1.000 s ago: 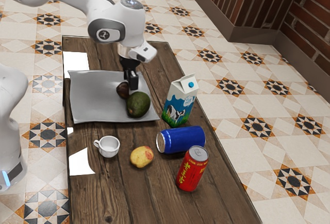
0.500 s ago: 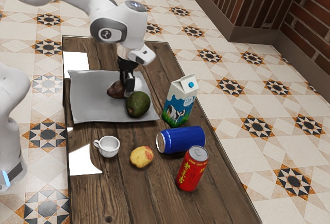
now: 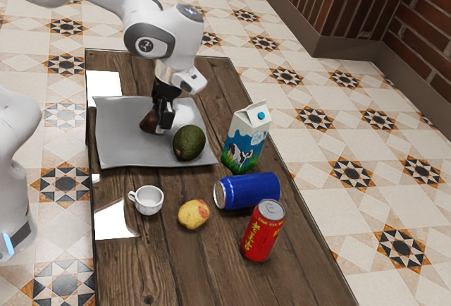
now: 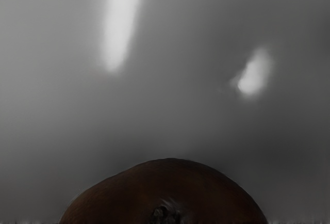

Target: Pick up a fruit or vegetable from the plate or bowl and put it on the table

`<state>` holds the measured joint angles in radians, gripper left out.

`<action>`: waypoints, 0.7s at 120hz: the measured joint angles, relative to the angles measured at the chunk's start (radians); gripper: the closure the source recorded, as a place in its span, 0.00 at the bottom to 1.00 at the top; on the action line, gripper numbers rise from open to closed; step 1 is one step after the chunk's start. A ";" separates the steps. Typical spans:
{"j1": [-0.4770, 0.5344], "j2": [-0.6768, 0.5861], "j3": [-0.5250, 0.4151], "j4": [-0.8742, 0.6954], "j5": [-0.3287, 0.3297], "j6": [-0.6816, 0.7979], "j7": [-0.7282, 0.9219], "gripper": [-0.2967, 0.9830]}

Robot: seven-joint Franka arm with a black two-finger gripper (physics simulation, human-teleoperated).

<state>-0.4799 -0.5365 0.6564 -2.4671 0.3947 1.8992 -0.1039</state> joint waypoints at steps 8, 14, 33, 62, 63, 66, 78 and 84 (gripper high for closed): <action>0.001 -0.001 -0.001 0.000 0.002 -0.002 -0.002 0.47; 0.002 -0.002 -0.002 0.000 0.003 -0.001 -0.003 0.50; 0.137 -0.036 -0.136 0.000 0.022 0.046 -0.010 0.57; 0.391 -0.188 -0.194 0.068 0.145 0.093 -0.012 0.48; 0.398 -0.190 -0.186 0.071 0.151 0.093 -0.012 0.48; 0.418 -0.194 -0.165 0.077 0.170 0.093 -0.011 0.48; 0.360 -0.173 0.019 0.083 0.261 0.127 -0.011 0.48; 0.291 -0.169 0.114 0.084 0.319 0.167 -0.011 0.49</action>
<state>-0.1884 -0.7056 0.7708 -2.3831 0.7134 2.0660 -0.1149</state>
